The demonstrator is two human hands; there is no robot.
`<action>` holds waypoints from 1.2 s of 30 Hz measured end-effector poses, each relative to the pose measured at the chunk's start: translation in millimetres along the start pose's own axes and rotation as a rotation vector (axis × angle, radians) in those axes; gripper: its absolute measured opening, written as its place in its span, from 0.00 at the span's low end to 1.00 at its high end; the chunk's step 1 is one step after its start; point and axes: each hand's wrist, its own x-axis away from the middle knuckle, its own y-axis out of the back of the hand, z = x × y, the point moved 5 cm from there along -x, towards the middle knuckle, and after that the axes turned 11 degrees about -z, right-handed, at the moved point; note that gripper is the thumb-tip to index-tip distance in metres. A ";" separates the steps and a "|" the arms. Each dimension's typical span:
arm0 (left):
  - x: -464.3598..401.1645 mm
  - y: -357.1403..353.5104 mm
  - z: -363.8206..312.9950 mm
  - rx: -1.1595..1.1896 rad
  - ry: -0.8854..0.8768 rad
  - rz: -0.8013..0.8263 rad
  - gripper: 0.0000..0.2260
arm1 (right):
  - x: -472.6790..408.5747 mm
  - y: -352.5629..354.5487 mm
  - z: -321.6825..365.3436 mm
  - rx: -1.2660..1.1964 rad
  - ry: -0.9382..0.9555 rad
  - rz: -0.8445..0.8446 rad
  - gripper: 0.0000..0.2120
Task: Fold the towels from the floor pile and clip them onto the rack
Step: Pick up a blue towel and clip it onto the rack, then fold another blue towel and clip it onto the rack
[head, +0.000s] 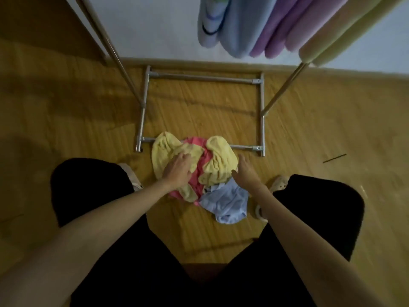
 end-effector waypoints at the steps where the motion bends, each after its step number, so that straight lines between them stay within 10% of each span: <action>1: 7.1 -21.3 3.5 0.021 0.024 0.049 0.17 | 7.2 -19.0 -14.8 -0.001 -0.021 0.044 0.23; 13: 22.7 -186.5 12.6 0.151 0.113 0.297 0.03 | 26.2 -152.8 -100.8 0.117 -0.086 0.333 0.30; 36: -40.8 -256.7 -19.8 0.003 0.221 0.072 0.04 | -38.6 -195.7 -120.4 0.248 0.233 0.352 0.28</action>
